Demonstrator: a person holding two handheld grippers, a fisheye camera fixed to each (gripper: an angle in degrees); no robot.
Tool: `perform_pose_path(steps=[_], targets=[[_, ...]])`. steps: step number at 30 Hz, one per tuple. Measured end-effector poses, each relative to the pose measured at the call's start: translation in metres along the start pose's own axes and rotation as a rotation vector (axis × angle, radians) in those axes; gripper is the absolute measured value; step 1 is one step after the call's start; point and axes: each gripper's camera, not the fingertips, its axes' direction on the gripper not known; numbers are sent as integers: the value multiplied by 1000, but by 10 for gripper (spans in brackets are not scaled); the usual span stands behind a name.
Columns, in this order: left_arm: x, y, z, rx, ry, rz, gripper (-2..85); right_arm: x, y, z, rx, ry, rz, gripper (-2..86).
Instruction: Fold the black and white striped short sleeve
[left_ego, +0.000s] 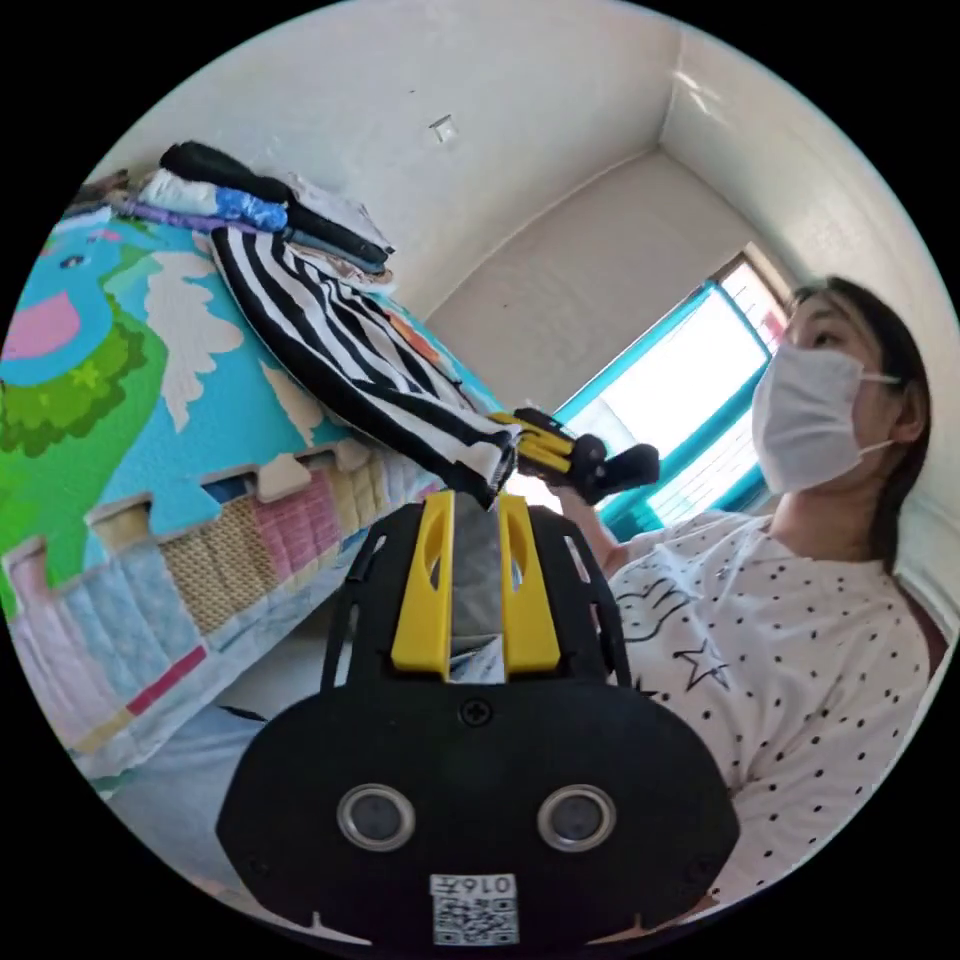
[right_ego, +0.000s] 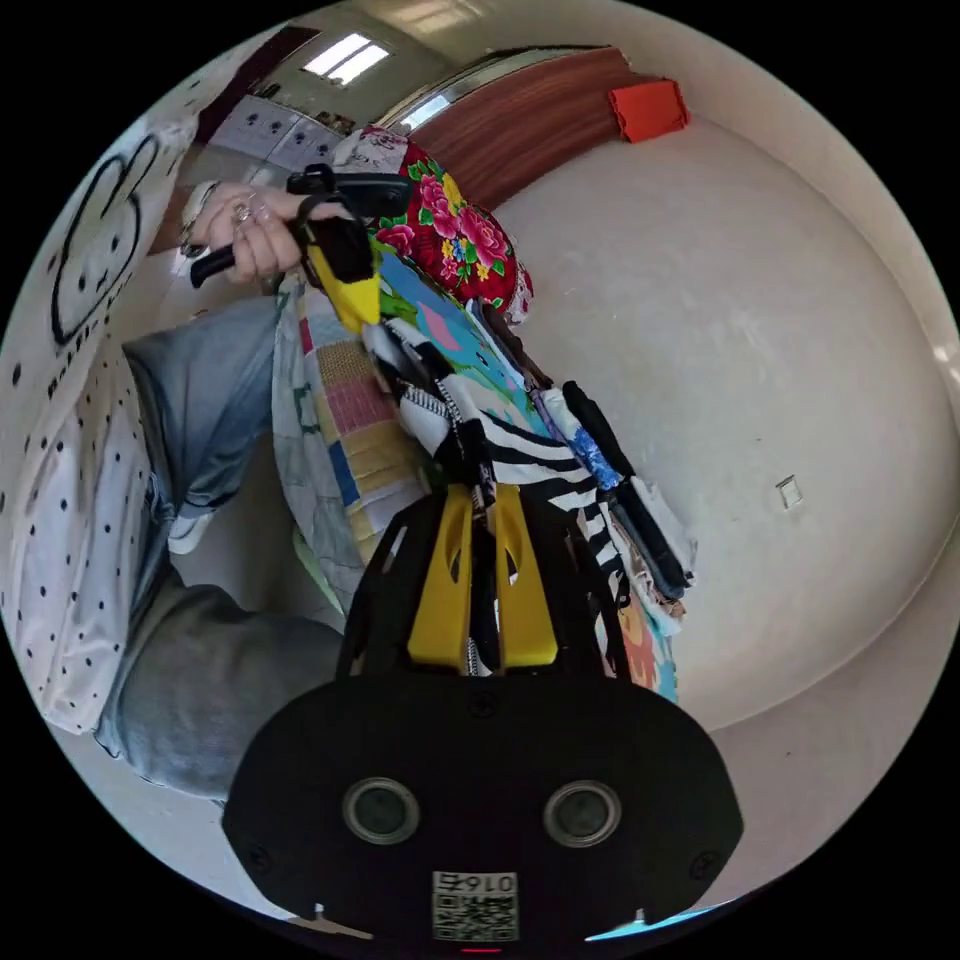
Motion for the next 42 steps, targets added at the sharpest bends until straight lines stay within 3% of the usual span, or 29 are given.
perform_pose_path(steps=[3,5,10,13,16,18,21,27,31,34,37,42], targets=[[57,3,22,-83,-378,207,141,52,-10,6,-51,-206,112,23],[95,6,44,-71,-530,331,154,92,-17,18,-98,-335,224,23],[161,1,68,149,-865,491,159,154,-20,34,-96,-484,349,24],[173,-20,60,180,-840,554,156,169,-19,33,-95,-456,325,25],[188,-32,63,136,-829,762,136,177,-19,30,-95,-429,267,26],[208,-29,68,123,-879,976,72,181,-21,29,-97,-407,233,28],[218,-33,67,74,-904,1079,9,188,-23,29,-92,-353,198,33],[190,-78,24,15,-565,820,-8,186,-12,41,-67,-190,165,88],[167,-95,8,38,-531,744,-9,167,-1,74,-152,10,83,123],[150,-99,9,-2,-551,778,-9,168,4,91,-170,150,50,93],[134,-101,13,-53,-536,817,-9,193,-5,92,-137,148,25,49],[112,-103,25,-169,-481,868,-9,243,-17,110,-144,72,-18,45]])
